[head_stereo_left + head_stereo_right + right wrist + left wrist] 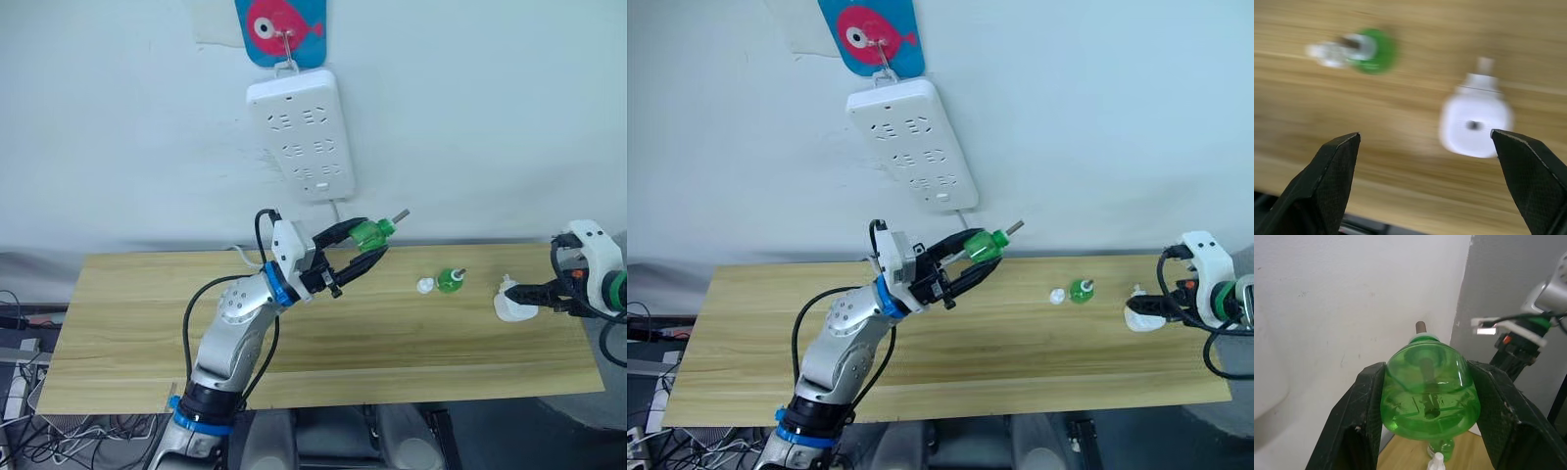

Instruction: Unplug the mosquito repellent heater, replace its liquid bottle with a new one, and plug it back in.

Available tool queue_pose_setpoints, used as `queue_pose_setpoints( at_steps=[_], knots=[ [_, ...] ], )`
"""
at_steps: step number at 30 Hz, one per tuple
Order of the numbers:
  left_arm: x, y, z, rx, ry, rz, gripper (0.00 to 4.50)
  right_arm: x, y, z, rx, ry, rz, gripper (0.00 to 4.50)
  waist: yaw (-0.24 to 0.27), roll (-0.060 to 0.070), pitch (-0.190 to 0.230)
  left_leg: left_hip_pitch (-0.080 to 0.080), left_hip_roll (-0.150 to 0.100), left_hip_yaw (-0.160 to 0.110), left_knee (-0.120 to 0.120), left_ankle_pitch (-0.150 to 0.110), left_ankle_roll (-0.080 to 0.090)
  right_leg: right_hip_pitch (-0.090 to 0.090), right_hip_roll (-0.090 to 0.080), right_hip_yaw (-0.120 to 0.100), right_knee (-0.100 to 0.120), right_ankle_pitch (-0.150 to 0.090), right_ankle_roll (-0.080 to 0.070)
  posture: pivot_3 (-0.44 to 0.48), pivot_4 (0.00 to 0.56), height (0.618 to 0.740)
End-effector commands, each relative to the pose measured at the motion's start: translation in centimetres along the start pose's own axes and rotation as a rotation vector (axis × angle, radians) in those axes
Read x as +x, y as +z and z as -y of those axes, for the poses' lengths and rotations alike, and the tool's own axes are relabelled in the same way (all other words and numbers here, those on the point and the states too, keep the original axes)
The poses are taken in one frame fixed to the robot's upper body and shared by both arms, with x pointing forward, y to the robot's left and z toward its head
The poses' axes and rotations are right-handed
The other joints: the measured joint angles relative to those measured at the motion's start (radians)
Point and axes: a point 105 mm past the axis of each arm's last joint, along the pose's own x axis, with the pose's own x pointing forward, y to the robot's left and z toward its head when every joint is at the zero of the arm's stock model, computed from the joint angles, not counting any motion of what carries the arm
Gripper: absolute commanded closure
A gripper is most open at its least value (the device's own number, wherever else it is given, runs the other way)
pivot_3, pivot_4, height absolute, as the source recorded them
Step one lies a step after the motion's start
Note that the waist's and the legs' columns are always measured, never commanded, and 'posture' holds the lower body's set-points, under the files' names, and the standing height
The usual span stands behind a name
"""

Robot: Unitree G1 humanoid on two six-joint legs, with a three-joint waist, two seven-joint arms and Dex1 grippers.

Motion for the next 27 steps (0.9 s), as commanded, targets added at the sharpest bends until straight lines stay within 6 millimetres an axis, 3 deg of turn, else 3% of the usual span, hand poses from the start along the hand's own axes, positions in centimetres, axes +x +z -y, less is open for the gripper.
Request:
queue_pose_setpoints(
  at_steps=[1,10,16,27],
  knots=[
    [0.4,1.4,1.0,0.019,-0.02,0.046,2.29,0.9,-0.3,1.2,0.015,-0.041,-0.035,0.04,0.002,0.0,0.005,0.0,0.0,0.0,0.0,0.0,0.0,0.0,0.0,0.0,0.0,0.0,0.0,-0.147,0.377,0.74],
    [-0.5,1.5,1.0,0.023,0.007,0.01,2.29,3.3,-1.9,3.9,0.157,-0.141,-0.109,0.04,0.011,0.001,0.018,-0.001,0.0,0.001,-0.001,0.0,0.0,0.0,0.0,0.0,-0.002,0.0,0.0,-0.106,0.381,0.74],
    [-0.6,1.5,1.0,0.023,0.007,0.001,2.29,4.2,-1.7,3.9,0.172,-0.13,-0.106,0.04,0.025,0.001,0.019,-0.001,0.0,0.001,0.0,0.0,0.0,0.0,-0.001,0.0,-0.002,0.0,0.0,-0.099,0.38,0.74],
    [-0.7,1.5,0.9,0.023,-0.002,-0.013,2.29,5.3,-2.6,3.9,0.019,-0.09,-0.122,0.04,0.034,0.002,0.02,-0.001,0.0,0.001,0.0,0.0,0.0,0.0,-0.001,0.0,-0.002,0.0,0.0,-0.094,0.384,0.74]
  ],
)
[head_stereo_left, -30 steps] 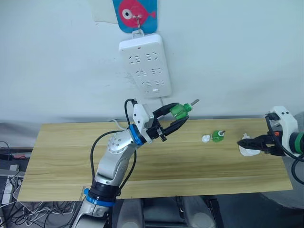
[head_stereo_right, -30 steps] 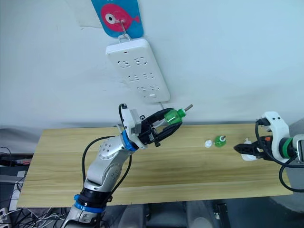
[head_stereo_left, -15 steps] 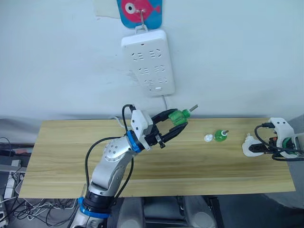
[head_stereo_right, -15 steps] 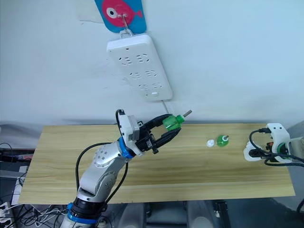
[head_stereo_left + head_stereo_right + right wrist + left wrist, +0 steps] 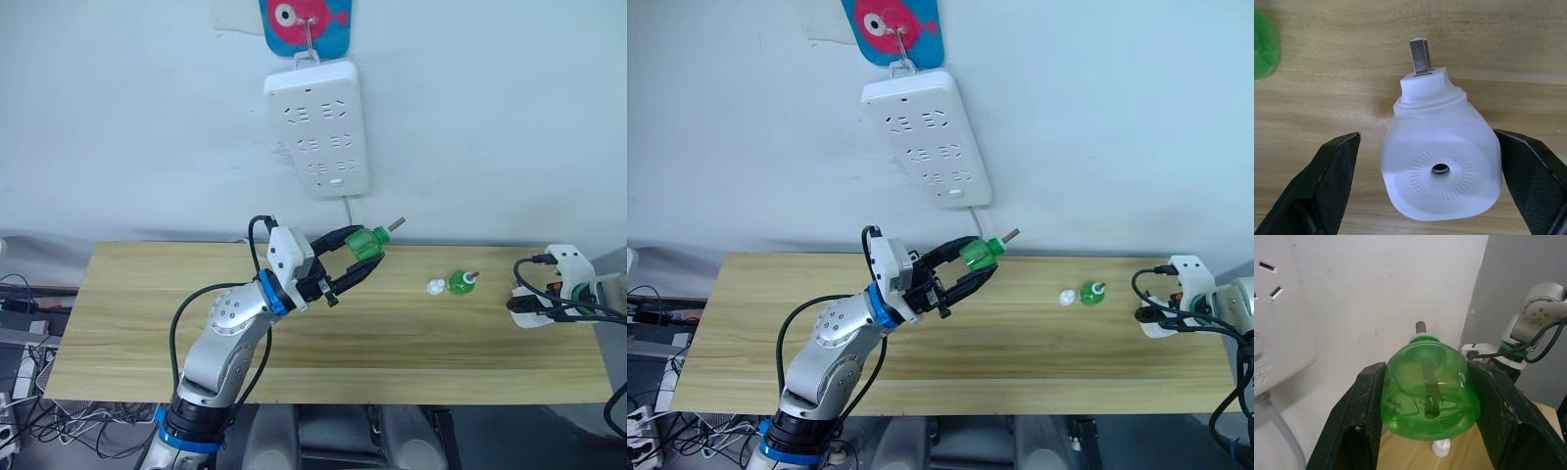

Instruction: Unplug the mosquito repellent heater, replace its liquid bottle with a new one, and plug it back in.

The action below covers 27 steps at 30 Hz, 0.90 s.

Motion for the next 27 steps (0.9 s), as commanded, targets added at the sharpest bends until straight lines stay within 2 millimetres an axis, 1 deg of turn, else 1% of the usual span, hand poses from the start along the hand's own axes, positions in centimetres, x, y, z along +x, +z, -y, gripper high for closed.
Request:
queue_pose_setpoints(
  at_steps=[1,10,17,18,19,21,22,24,27],
  knots=[
    [0.1,1.3,0.6,0.015,-0.03,0.046,2.29,-0.3,-0.4,0.9,-0.042,-0.015,-0.006,0.04,0.0,0.0,0.0,0.0,0.0,0.0,0.0,0.0,0.0,0.0,0.0,0.0,0.0,0.0,0.0,-0.093,0.383,0.74],
    [0.0,1.2,0.6,0.012,-0.034,0.041,2.29,-0.1,-0.5,1.5,-0.099,0.001,0.0,0.04,0.001,0.0,0.0,0.0,0.0,0.0,0.0,0.0,0.0,0.0,0.0,0.0,0.0,0.0,0.0,-0.094,0.38,0.74],
    [-0.1,1.2,0.5,0.015,-0.037,0.035,2.29,0.2,-0.7,2.2,-0.095,-0.001,0.0,0.04,0.001,0.0,0.0,0.0,0.0,0.0,0.0,0.0,0.0,0.0,0.0,0.0,0.0,0.0,0.0,-0.088,0.381,0.74],
    [-0.1,1.2,0.5,0.015,-0.037,0.035,2.29,0.3,-0.7,2.2,-0.09,0.0,0.003,0.39,0.001,0.0,0.0,0.0,0.0,0.0,0.0,0.0,0.0,0.0,0.0,0.0,0.0,0.0,0.0,-0.088,0.381,0.74],
    [-0.1,1.1,0.4,0.015,-0.037,0.034,2.29,0.3,-0.6,2.2,-0.091,0.003,0.008,0.59,0.001,0.0,0.0,0.0,0.0,0.0,0.0,0.0,0.0,0.0,0.0,0.0,0.0,0.0,0.0,-0.089,0.383,0.74],
    [-0.1,1.1,0.4,0.015,-0.036,0.033,2.29,0.4,-0.5,2.0,-0.092,0.019,0.015,1.24,0.001,0.0,0.0,0.0,0.0,0.0,0.0,0.0,0.0,0.0,0.0,0.0,0.0,0.0,0.0,-0.09,0.384,0.74],
    [-0.1,1.1,0.4,0.015,-0.036,0.033,2.29,0.4,-0.5,1.9,-0.098,0.029,0.02,1.44,0.001,0.0,0.0,0.0,0.0,0.0,0.0,0.0,0.0,0.0,0.0,0.0,0.0,0.0,0.0,-0.092,0.386,0.74],
    [-0.1,1.1,0.3,0.015,-0.036,0.033,2.29,0.3,-0.4,1.8,-0.105,0.04,0.026,1.43,0.001,0.0,0.001,0.0,0.0,0.0,0.0,0.0,0.0,0.001,0.0,0.0,0.0,0.0,0.0,-0.093,0.386,0.74],
    [-0.1,1.1,0.2,0.014,-0.035,0.034,2.29,-0.7,0.3,1.4,-0.152,0.073,0.064,1.43,0.001,0.0,0.002,0.0,0.0,0.0,0.0,0.0,0.0,0.001,0.0,0.0,0.0,0.0,0.0,-0.109,0.389,0.74]
  ],
)
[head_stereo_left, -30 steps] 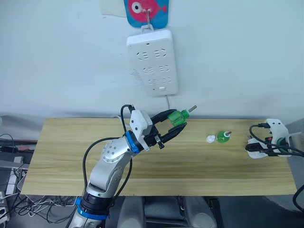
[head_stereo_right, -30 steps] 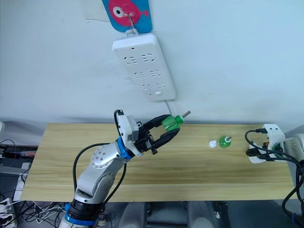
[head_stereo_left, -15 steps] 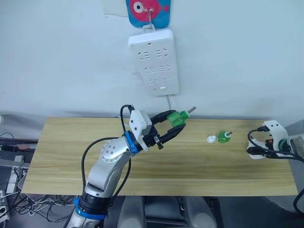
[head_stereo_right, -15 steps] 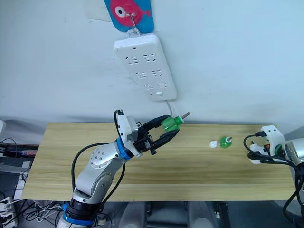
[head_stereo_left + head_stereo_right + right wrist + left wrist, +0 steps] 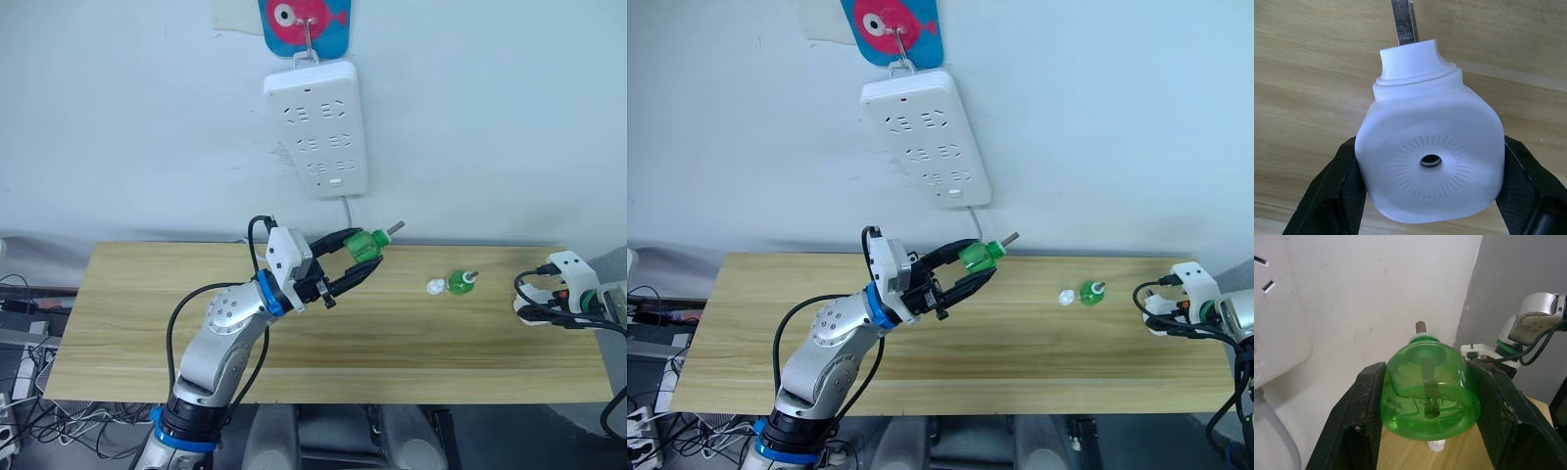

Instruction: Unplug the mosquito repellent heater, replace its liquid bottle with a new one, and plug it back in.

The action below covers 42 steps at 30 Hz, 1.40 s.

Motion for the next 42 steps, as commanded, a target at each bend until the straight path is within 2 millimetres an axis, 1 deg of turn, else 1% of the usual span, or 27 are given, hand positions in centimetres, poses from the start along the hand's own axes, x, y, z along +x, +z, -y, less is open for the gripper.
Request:
queue_pose_setpoints(
  at_steps=[1,3,5,7,10,11,13,15,17,21,25,32,34,36,42],
  knots=[
    [0.1,1.1,0.3,0.02,-0.016,0.044,2.29,-1.8,1.0,0.0,-0.053,0.031,0.054,1.43,0.0,0.002,0.002,0.0,0.0,0.0,0.0,0.0,0.0,0.0,0.0,0.0,0.0,0.0,0.0,-0.113,0.386,0.74],
    [0.0,1.1,0.4,0.015,-0.02,0.045,2.29,-3.3,1.5,-0.2,-0.051,0.075,0.067,1.43,0.0,0.006,0.005,0.0,0.0,0.0,0.0,0.0,0.0,0.0,0.0,0.0,0.0,0.0,0.0,-0.12,0.38,0.74],
    [-0.2,1.1,0.7,0.004,-0.039,0.046,2.29,-5.0,2.1,-1.0,-0.055,0.147,0.075,1.43,-0.001,0.008,0.006,0.0,0.0,0.0,0.0,0.0,0.0,0.0,0.0,0.0,0.0,0.0,0.0,-0.121,0.372,0.74],
    [-0.4,1.4,1.0,0.0,-0.068,0.05,2.29,-7.4,2.8,-2.6,-0.01,0.295,0.089,1.43,-0.001,0.009,0.007,0.0,0.0,0.0,0.0,0.0,0.0,0.0,0.0,0.0,0.0,0.0,0.0,-0.128,0.364,0.74],
    [-0.3,2.3,1.7,0.011,-0.125,0.077,2.29,-12.0,3.7,-5.3,0.081,0.557,0.107,1.43,-0.003,0.011,0.007,0.0,0.0,0.0,0.0,0.0,0.0,0.0,0.0,0.0,0.0,0.0,0.0,-0.145,0.365,0.74],
    [-0.3,2.5,1.9,0.011,-0.144,0.087,2.29,-13.2,4.1,-5.9,0.098,0.613,0.119,1.43,-0.004,0.011,0.008,0.0,0.0,0.0,0.0,0.0,0.0,0.0,0.0,0.0,0.0,0.0,0.0,-0.146,0.364,0.74],
    [0.0,3.0,2.7,0.009,-0.201,0.108,2.29,-15.8,5.8,-7.4,0.17,0.756,0.19,1.43,-0.005,0.011,0.008,0.0,0.0,0.0,0.0,0.0,0.0,0.0,0.0,0.0,-0.001,0.0,0.0,-0.151,0.363,0.74],
    [0.4,2.9,3.3,0.01,-0.256,0.114,2.29,-17.5,7.4,-8.7,0.218,0.866,0.246,1.43,-0.011,0.011,0.008,0.001,0.0,0.0,0.001,0.0,0.0,0.001,0.0,0.0,0.0,0.0,0.0,-0.167,0.368,0.74],
    [0.7,2.5,3.5,0.01,-0.285,0.108,2.29,-18.0,8.0,-9.7,0.209,0.927,0.256,1.43,-0.011,0.009,0.01,0.001,0.0,0.001,0.001,0.0,0.0,0.001,0.0,0.001,0.0,0.0,0.0,-0.175,0.375,0.74],
    [1.8,2.3,3.1,0.025,-0.324,0.121,2.29,-18.8,8.0,-11.9,0.147,1.044,0.226,1.43,-0.006,0.008,0.015,0.0,0.0,0.0,0.0,-0.001,0.002,0.0,0.0,0.0,-0.001,0.0,0.0,-0.177,0.378,0.74],
    [2.7,2.5,3.0,0.04,-0.366,0.148,2.29,-19.5,8.6,-13.8,0.1,1.129,0.223,1.43,-0.008,0.007,0.016,-0.004,-0.001,0.001,0.001,-0.001,0.002,-0.002,0.0,0.0,-0.002,0.0,0.0,-0.177,0.363,0.74],
    [3.2,2.7,3.3,0.052,-0.402,0.169,2.29,-19.6,8.8,-15.1,0.088,1.16,0.214,1.43,-0.009,0.007,0.016,-0.005,-0.001,0.0,0.002,-0.001,0.002,-0.003,0.0,-0.001,0.0,0.0,0.0,-0.175,0.356,0.74],
    [3.3,2.8,3.4,0.055,-0.404,0.171,2.29,-19.7,8.8,-15.4,0.087,1.172,0.21,1.43,-0.008,0.007,0.016,-0.005,0.0,0.0,0.003,-0.001,0.003,-0.003,0.0,-0.001,0.0,0.0,0.0,-0.167,0.343,0.74],
    [3.4,2.8,3.3,0.06,-0.402,0.175,2.29,-19.7,8.7,-15.7,0.08,1.179,0.201,1.43,-0.008,0.007,0.016,-0.005,0.0,0.0,0.003,-0.001,0.002,-0.003,0.0,-0.001,0.001,0.0,0.0,-0.167,0.345,0.74],
    [3.8,2.9,3.2,0.067,-0.407,0.183,2.29,-19.7,8.7,-16.3,0.077,1.189,0.198,1.43,-0.009,0.007,0.016,-0.006,0.0,0.0,0.003,-0.001,0.002,-0.004,0.0,-0.002,0.001,0.0,0.0,-0.161,0.342,0.74]
  ],
)
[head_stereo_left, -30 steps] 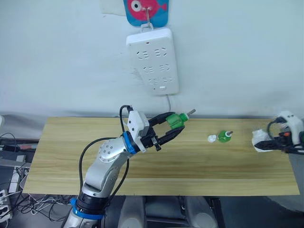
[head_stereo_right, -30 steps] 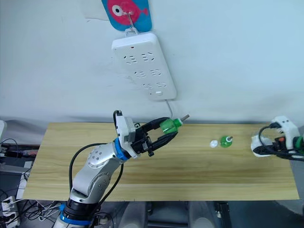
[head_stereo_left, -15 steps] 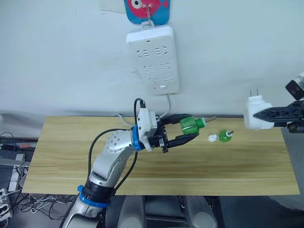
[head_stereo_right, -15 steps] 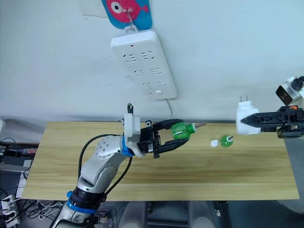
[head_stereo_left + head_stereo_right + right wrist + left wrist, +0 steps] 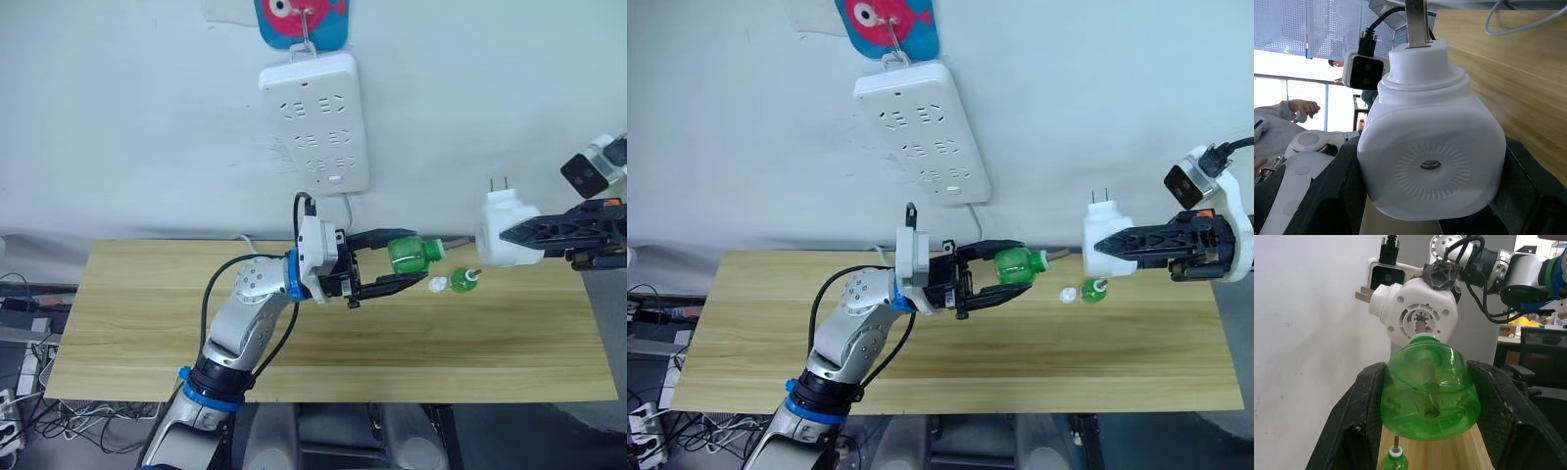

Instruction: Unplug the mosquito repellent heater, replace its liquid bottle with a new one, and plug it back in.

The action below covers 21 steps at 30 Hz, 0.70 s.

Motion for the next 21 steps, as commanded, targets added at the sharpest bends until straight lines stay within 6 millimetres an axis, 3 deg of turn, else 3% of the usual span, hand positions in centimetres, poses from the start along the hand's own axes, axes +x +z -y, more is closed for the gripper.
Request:
queue_pose_setpoints(
  at_steps=[1,21],
  knots=[
    [0.59,0.84,0.4,0.036,-0.03,0.034,2.29,0.22,0.04,-1.05,-0.027,0.027,-0.009,1.43,0.0,0.0,0.0,0.0,0.0,0.0,0.0,0.0,0.0,0.0,0.0,0.0,0.001,0.0,0.0,-0.161,0.342,0.74],
    [1.16,0.55,0.62,0.022,-0.07,0.03,2.29,0.94,0.01,-1.71,-0.035,0.056,-0.018,1.43,-0.001,0.0,0.0,-0.002,0.0,-0.002,0.003,0.0,0.0,-0.001,0.0,-0.001,0.003,0.0,0.0,-0.172,0.338,0.74]
  ],
)
